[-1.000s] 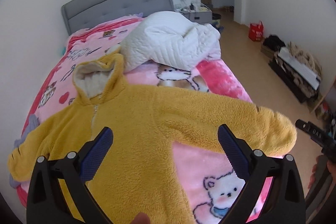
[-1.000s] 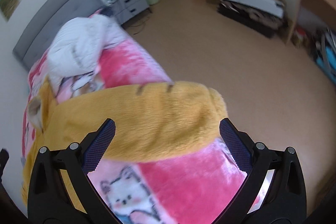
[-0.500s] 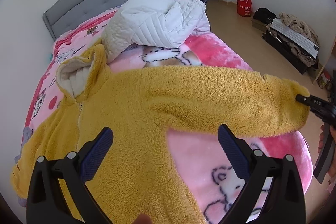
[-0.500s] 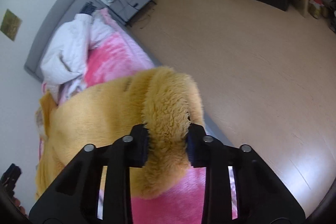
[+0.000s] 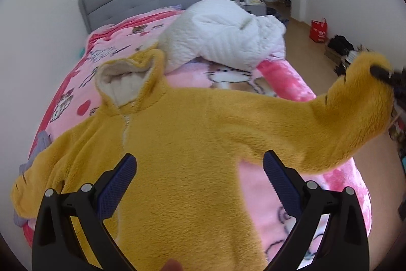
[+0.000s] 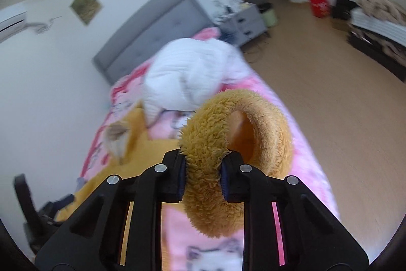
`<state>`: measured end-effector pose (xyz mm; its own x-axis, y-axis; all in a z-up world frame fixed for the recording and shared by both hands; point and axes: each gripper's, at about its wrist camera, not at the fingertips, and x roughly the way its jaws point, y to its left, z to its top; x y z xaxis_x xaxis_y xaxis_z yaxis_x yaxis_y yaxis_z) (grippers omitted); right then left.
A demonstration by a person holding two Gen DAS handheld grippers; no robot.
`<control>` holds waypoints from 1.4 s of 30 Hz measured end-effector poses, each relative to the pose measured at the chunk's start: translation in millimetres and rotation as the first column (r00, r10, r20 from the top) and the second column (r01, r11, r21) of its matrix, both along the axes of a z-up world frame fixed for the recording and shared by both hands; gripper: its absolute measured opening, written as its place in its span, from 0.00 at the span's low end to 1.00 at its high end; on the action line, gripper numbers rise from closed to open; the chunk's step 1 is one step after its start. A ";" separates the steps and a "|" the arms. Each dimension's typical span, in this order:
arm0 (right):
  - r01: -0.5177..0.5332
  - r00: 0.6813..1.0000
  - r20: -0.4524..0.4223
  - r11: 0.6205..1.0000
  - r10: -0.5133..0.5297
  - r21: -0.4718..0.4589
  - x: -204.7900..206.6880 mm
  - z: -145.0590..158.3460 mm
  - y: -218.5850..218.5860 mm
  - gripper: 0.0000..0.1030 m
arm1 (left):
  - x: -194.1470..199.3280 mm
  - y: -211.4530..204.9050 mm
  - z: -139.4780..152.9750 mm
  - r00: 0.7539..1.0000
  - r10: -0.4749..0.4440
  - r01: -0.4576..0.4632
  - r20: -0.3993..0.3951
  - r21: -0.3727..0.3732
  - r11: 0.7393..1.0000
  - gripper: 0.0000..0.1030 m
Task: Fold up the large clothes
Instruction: 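Carry the held sleeve across the jacket body and open the right gripper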
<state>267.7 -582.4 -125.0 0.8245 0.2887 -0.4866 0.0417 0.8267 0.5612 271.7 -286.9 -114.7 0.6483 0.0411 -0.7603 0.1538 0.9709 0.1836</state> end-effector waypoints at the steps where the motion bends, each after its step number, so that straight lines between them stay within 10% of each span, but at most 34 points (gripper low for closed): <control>1: -0.047 0.998 0.030 0.999 0.047 -0.003 9.3 14.7 22.9 0.20 | 0.1 12.7 0.6 1.000 0.013 -0.013 0.000 -0.004 1.000 0.95; 12: -0.358 0.929 0.066 0.930 0.364 -0.087 117.0 77.0 321.8 0.19 | 8.9 219.9 0.6 0.998 0.068 -0.067 0.012 -0.008 0.998 0.95; 25: -0.654 0.748 -0.356 0.713 0.560 -0.251 196.6 -64.3 654.7 0.19 | 14.2 480.9 -25.0 0.914 0.402 -0.401 -0.057 0.030 0.915 0.95; 34: -0.719 0.670 -0.527 0.634 0.522 -0.286 205.2 -148.3 683.4 0.27 | 11.4 536.5 -46.4 0.882 0.462 -0.462 -0.092 0.019 0.887 0.95; 36: -0.734 0.659 -0.489 0.631 0.571 -0.253 204.9 -141.5 681.4 0.51 | 13.0 539.6 -49.1 0.884 0.457 -0.458 -0.097 0.005 0.889 0.95; 42: -0.705 0.695 -0.260 0.706 0.671 -0.061 191.2 -75.3 627.0 0.76 | 25.2 534.1 -38.6 0.902 0.424 -0.429 -0.080 -0.049 0.902 0.95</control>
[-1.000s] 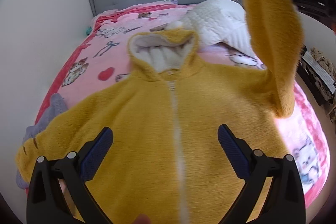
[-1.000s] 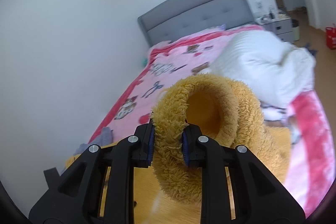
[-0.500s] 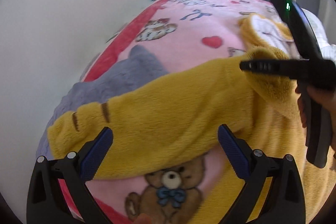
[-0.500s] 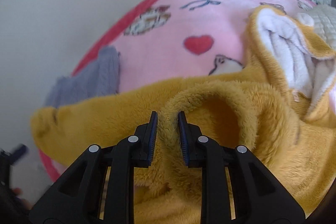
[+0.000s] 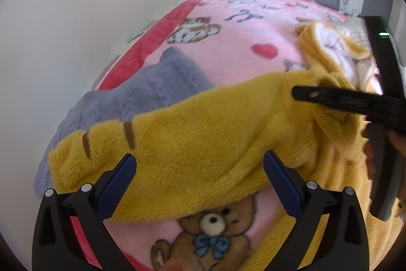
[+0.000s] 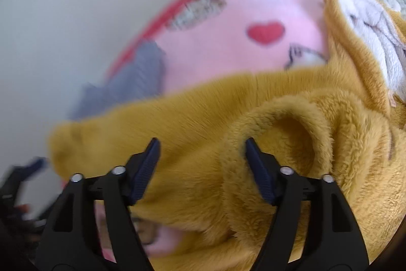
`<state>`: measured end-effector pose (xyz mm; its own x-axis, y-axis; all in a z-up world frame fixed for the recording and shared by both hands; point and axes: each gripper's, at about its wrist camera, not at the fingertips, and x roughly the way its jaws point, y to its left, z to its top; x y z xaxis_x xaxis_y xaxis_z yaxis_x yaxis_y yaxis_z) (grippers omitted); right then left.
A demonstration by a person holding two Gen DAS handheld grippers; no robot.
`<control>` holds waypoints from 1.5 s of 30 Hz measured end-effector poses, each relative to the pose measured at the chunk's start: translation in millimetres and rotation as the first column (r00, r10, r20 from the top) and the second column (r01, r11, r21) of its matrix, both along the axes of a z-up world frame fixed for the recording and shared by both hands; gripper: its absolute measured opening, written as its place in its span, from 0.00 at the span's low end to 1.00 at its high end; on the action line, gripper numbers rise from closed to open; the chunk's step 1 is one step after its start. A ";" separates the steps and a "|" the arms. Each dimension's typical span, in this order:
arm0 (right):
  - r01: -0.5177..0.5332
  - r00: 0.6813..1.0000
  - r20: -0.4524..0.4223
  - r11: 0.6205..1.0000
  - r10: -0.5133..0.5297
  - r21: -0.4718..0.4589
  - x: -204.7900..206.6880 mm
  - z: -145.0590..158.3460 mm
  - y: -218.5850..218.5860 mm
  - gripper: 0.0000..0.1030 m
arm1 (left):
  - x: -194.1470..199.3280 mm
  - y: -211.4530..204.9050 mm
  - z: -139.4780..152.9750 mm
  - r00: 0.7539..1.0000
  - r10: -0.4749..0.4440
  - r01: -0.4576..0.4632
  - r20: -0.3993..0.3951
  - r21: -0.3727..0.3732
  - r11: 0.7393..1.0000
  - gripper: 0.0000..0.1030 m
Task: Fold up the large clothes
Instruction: 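Carry the held sleeve across the jacket body and open the right gripper, then grasp the folded sleeve cuff lying on the body with the left gripper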
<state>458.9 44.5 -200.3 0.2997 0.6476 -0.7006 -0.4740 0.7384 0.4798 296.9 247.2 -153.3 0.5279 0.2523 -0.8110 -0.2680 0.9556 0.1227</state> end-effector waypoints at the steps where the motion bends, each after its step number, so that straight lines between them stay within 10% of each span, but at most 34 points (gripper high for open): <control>1: 0.006 1.000 0.015 0.998 -0.007 0.059 -6.2 14.6 -17.6 0.81 | 3.8 -4.0 5.3 1.000 -0.022 0.023 0.015 -0.023 0.999 0.95; 6: 0.042 0.999 -0.013 0.947 -0.040 0.319 -17.1 56.7 -98.4 0.89 | 21.4 -32.9 19.1 0.992 -0.103 0.107 0.067 -0.062 0.992 0.95; 9: 0.048 0.999 0.000 0.948 -0.051 0.315 -13.6 64.4 -114.4 0.90 | 26.2 -53.2 21.0 0.989 -0.130 0.132 0.072 -0.023 0.991 0.95; 18: 0.052 0.977 -0.200 0.994 -0.070 -0.094 24.9 49.6 -41.2 0.92 | 9.5 -45.0 17.8 0.997 -0.061 0.060 0.035 0.052 0.997 0.95; 27: 0.291 0.957 0.028 0.946 -0.290 -0.142 14.0 57.0 -86.8 0.84 | 20.4 -34.1 11.7 0.995 -0.096 0.097 0.010 -0.039 0.995 0.95; 33: 0.481 0.861 0.015 0.805 -0.508 -0.347 9.9 25.2 -227.3 0.80 | 84.6 -101.5 -7.0 0.951 -0.303 0.309 0.060 -0.199 0.930 0.95; 38: 0.575 0.784 0.060 0.687 -0.618 -0.443 -3.1 10.5 -321.7 0.87 | 135.3 -141.6 -43.3 0.868 -0.497 0.483 0.016 -0.263 0.835 0.95; 41: 0.597 0.765 0.064 0.667 -0.641 -0.446 -9.6 -2.6 -354.5 0.88 | 146.8 -143.7 -53.1 0.827 -0.561 0.541 0.032 -0.310 0.782 0.94; 45: 0.606 0.755 0.048 0.668 -0.654 -0.433 -11.2 -18.0 -373.9 0.89 | 159.1 -139.8 -74.2 0.816 -0.578 0.530 -0.021 -0.374 0.762 0.68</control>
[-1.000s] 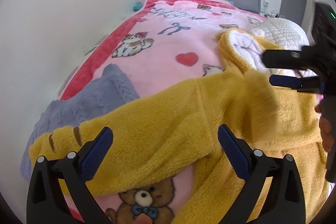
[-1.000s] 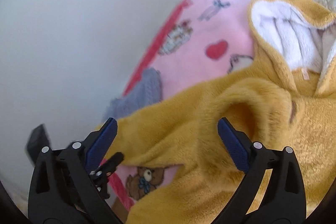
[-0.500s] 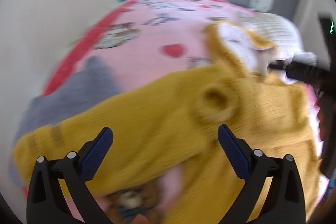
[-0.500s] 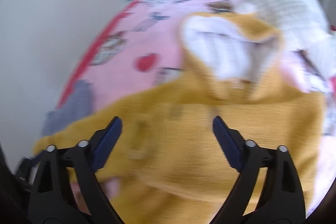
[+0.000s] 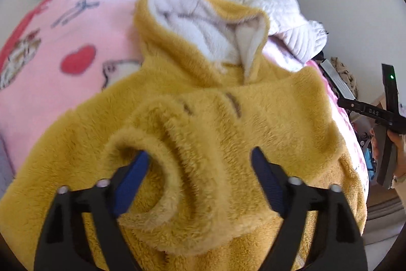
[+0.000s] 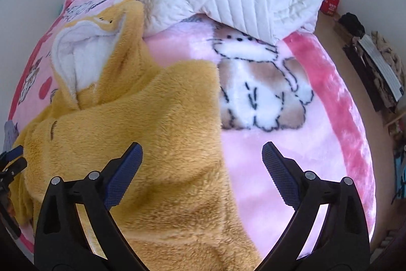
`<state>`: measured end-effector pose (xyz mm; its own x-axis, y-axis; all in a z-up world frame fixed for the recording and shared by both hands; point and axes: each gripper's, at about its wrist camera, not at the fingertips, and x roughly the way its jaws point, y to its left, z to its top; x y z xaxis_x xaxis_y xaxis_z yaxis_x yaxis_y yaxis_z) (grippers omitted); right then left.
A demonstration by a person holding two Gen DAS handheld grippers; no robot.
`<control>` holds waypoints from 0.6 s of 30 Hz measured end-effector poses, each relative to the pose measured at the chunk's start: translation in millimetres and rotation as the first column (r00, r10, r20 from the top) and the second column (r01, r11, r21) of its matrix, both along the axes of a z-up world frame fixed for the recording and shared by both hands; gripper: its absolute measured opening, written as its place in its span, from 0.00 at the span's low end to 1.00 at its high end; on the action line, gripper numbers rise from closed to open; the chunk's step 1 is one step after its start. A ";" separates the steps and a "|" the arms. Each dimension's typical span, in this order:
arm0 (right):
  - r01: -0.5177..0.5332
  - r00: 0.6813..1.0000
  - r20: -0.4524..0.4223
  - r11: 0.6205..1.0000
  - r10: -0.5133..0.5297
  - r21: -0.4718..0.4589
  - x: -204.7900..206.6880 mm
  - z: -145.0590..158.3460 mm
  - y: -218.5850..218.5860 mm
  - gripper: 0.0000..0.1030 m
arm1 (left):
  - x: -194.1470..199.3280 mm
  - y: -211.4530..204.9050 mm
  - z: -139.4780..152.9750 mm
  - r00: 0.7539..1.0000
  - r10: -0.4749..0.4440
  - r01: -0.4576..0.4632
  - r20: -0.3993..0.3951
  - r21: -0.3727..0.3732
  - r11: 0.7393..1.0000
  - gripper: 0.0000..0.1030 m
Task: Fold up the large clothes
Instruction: 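Grasp the folded sleeve cuff lying on the body with the left gripper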
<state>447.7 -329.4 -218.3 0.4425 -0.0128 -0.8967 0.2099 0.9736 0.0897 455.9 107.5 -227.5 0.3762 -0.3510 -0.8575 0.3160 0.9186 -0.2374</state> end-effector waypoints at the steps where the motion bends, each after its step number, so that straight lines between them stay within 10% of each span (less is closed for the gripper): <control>1: -0.003 1.000 -0.006 1.000 0.003 0.001 -0.6 -4.7 -1.6 0.89 | 0.4 -0.9 -6.2 1.000 -0.002 0.002 -0.003 0.031 1.000 0.67; 8: -0.004 0.999 -0.035 1.000 0.004 0.002 6.0 -23.8 -0.5 0.89 | -1.1 3.5 -26.5 0.999 -0.002 0.003 -0.039 0.030 1.000 0.29; 18: -0.056 0.997 0.043 0.998 0.056 -0.012 10.0 -9.9 7.1 0.89 | -32.5 40.0 10.8 0.978 0.165 -0.149 0.125 -0.129 0.980 0.22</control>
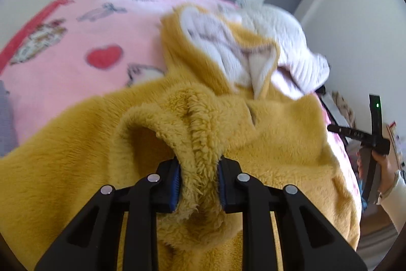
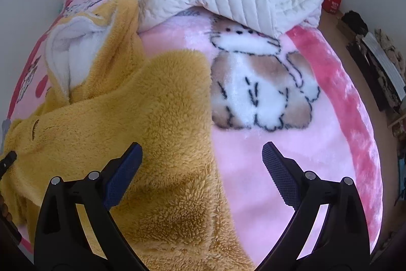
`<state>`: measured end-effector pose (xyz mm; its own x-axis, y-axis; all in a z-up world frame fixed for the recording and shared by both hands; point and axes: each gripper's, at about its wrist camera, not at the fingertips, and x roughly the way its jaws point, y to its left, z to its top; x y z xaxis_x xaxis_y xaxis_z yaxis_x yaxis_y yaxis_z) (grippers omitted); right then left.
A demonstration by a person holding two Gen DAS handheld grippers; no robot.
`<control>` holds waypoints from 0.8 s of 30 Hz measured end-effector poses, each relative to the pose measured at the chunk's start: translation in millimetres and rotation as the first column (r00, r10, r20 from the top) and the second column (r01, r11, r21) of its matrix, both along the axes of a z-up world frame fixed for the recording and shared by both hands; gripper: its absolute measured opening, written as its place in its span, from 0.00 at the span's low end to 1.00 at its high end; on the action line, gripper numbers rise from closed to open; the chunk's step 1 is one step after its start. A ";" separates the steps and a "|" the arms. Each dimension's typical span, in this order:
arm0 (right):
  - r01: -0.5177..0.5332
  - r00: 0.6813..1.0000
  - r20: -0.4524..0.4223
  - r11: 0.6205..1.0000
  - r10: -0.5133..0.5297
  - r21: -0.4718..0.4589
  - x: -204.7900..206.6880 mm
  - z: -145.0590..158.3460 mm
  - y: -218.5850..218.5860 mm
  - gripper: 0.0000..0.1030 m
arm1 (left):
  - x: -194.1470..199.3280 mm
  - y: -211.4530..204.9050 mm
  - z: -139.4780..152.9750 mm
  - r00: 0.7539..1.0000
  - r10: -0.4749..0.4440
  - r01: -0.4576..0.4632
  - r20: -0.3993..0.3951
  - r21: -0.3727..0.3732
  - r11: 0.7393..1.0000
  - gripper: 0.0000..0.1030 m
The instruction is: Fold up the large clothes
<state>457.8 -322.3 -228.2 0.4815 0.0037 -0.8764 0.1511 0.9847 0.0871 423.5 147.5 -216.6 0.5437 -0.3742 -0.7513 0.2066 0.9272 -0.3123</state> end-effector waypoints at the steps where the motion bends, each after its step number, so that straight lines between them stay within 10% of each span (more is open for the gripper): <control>1: -0.026 1.000 -0.005 1.000 0.025 -0.012 3.1 -1.4 5.0 0.90 | -0.9 6.2 0.3 1.000 0.016 -0.016 -0.003 -0.006 1.000 0.22; 10: -0.086 0.970 -0.236 0.989 0.055 -0.122 28.6 -80.2 27.8 0.78 | 11.3 33.5 -60.2 0.980 -0.011 -0.008 -0.201 -0.098 0.995 0.42; 12: -0.049 0.970 -0.242 0.993 0.021 -0.109 29.6 -80.4 23.8 0.80 | 10.6 34.7 -47.5 0.985 -0.008 -0.008 -0.173 -0.092 0.996 0.72; 16: -0.046 0.980 -0.199 0.992 0.021 -0.119 25.4 -60.8 26.8 0.77 | -0.5 46.3 -7.0 0.995 0.035 -0.041 -0.088 -0.065 0.997 0.92; 21: -0.089 0.995 -0.053 0.984 0.082 -0.154 11.2 -16.7 48.3 0.76 | -3.5 56.5 13.1 0.994 0.064 -0.074 -0.087 -0.120 0.990 0.79; 24: -0.118 0.993 -0.027 0.982 0.116 -0.148 9.5 -4.7 65.4 0.76 | 7.2 36.8 2.5 0.987 0.105 -0.086 -0.124 0.151 0.985 0.56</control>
